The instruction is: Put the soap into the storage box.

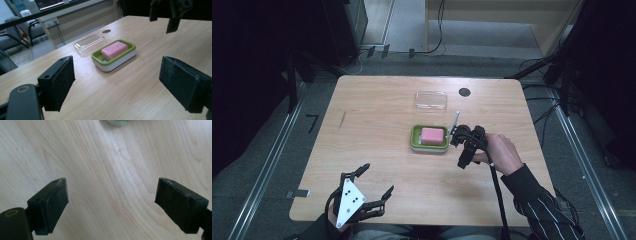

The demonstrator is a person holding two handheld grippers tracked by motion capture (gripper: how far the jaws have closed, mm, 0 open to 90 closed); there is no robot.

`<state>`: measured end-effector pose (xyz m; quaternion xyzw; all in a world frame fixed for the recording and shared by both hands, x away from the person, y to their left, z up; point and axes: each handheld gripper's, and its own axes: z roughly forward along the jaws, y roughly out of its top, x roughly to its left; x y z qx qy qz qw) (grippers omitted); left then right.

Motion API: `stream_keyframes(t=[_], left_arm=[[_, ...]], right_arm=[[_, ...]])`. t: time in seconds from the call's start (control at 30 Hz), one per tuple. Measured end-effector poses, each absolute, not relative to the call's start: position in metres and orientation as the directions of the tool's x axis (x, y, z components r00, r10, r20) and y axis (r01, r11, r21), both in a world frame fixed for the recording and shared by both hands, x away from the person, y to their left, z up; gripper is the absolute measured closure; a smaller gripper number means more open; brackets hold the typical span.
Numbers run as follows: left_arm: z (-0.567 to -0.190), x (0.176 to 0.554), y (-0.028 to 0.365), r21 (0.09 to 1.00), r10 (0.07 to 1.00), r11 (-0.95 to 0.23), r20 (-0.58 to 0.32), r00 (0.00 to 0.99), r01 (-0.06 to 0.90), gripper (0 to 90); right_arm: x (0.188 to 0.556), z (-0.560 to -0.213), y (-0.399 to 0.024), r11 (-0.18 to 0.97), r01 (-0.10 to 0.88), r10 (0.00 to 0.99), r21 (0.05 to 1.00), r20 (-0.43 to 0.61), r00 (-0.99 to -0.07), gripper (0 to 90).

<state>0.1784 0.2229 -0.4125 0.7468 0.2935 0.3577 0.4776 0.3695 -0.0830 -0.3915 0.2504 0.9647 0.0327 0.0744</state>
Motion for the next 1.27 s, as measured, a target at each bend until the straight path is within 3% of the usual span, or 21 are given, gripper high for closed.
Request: stream_keyframes(t=[0.7,1.27], left_arm=[[-0.412,0.178,0.223,0.923,0.779,-0.372,0.254,0.573,0.096,13.7],[-0.412,0.179,0.222,0.923,0.780,-0.373,0.257,0.571,0.095,13.6]], right_arm=[[0.335,-0.422,-0.133,0.806,0.588,0.592,0.071,-0.120,-0.797,13.2],[0.319,-0.446,-0.146,0.801,0.599,0.595,0.005,-0.112,-0.796,13.7]])
